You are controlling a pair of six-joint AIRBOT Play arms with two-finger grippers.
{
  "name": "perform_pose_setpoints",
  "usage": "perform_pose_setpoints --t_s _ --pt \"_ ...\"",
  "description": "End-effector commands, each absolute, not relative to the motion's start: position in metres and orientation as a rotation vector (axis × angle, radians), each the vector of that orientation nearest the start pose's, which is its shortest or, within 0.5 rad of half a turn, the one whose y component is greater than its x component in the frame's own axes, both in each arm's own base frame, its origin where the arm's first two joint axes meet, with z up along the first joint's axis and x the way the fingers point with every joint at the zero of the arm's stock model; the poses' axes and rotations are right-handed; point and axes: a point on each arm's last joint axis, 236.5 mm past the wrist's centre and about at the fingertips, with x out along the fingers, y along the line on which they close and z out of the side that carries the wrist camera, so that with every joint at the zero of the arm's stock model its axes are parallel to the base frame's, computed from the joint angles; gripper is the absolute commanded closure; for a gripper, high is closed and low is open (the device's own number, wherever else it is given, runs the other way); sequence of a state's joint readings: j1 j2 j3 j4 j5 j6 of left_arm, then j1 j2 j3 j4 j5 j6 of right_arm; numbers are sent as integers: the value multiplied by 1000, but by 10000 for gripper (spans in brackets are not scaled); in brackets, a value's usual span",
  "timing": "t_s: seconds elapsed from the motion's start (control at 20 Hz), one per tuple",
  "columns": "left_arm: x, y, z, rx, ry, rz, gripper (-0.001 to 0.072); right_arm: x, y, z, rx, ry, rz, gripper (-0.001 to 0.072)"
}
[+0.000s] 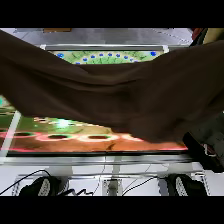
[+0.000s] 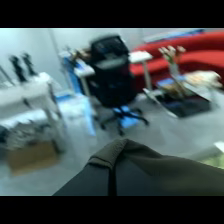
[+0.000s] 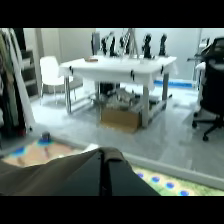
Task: Fold the clothes and pants, and hang the long-sleeved shirts on hangers.
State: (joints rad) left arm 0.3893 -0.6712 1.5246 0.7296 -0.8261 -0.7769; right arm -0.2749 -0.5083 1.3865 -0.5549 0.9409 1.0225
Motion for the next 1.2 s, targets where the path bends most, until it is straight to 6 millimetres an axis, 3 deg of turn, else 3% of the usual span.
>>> perform_pose_setpoints --t_s 0.0,0.1,0.25,0.4,0.5,0.6,0.65,0.75,0.9,1.0,1.15 --pt "282 -5 513 283 -262 -81 695 238 89 484 179 -162 439 702" --pt "328 -5 456 199 -54 -182 696 288 67 441 241 11 376 703" --pt "393 -12 320 46 392 -394 696 364 57 339 358 376 391 702" --pt "439 -24 193 -94 733 -559 696 429 68 225 459 693 442 701" --pt "469 -30 126 -169 851 -587 696 465 81 158 510 824 447 701" --pt "502 -25 71 -223 892 -543 696 497 88 104 547 877 410 701" --pt "517 -19 55 -236 884 -505 696 512 88 84 559 876 381 701" --pt "543 -9 42 -268 828 -434 696 535 87 59 568 850 329 701" --pt "563 7 49 -264 748 -356 695 553 78 51 539 793 274 701" --pt "556 8 40 -236 790 -366 696 549 70 41 451 821 257 701" --pt "528 2 4 -178 950 -430 696 513 76 4 380 1015 306 701"
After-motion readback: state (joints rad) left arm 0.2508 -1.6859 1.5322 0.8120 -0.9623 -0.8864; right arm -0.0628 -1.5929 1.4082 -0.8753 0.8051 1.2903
